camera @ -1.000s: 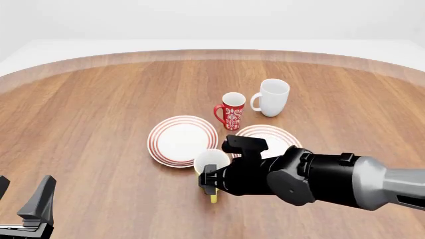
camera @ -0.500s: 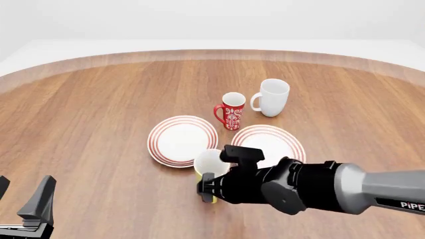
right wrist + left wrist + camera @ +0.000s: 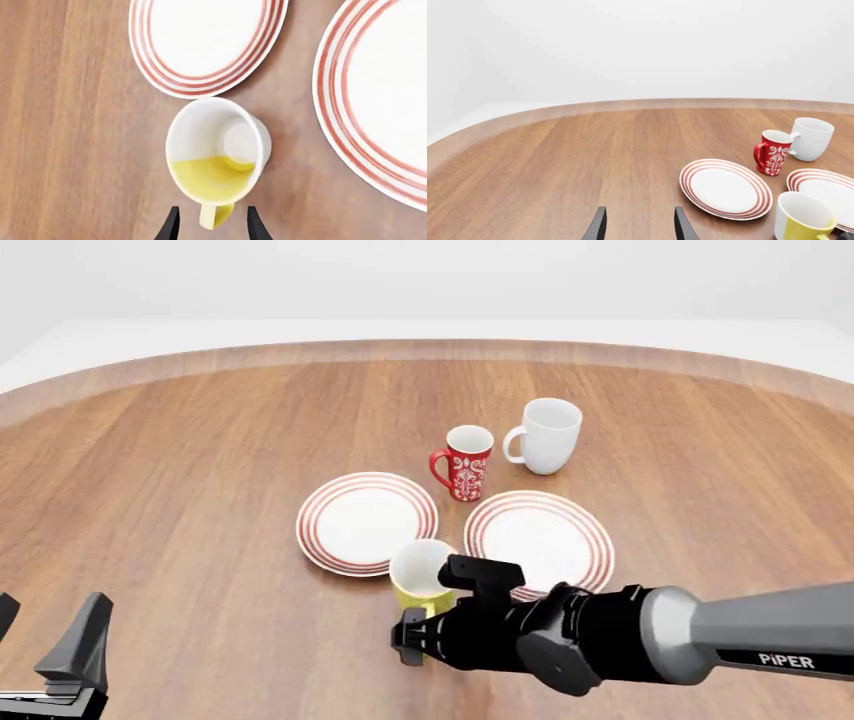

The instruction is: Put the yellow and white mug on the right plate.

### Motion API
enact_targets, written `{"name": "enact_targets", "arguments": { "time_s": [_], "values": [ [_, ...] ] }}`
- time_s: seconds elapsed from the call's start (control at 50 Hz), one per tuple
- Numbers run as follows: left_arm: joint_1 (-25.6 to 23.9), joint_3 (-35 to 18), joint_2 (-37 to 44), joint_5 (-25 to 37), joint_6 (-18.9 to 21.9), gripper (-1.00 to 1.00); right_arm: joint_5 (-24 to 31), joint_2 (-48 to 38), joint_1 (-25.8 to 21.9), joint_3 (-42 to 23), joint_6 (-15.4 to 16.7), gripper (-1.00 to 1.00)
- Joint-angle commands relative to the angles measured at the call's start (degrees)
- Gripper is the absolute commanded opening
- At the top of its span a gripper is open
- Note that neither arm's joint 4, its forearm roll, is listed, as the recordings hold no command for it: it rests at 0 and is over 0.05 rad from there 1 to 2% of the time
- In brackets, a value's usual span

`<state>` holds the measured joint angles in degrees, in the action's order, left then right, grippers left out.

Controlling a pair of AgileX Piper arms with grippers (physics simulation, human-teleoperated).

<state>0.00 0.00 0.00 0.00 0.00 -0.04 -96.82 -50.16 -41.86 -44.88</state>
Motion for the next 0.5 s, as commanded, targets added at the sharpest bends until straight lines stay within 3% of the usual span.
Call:
{"name": "enact_targets", "arguments": {
  "time_s": [0.02,0.18,0.2,0.5],
  "values": [
    [0.0,0.0,0.0,0.0,0.0,1.00,-2.6,-2.1,-0.2,0.8,-1.0,1.00],
    [0.0,0.0,0.0,0.0,0.0,1.00,-2.0,-1.3,0.5,0.6,-0.2,1.00],
    [0.0,0.0,0.0,0.0,0.0,1.00,-1.6,-1.1,1.0,0.5,0.4,-1.00],
    [0.0,0.0,0.0,0.0,0.0,1.00,-0.3,0.0,2.7,-0.2,2.2,-1.00]
  ]
}}
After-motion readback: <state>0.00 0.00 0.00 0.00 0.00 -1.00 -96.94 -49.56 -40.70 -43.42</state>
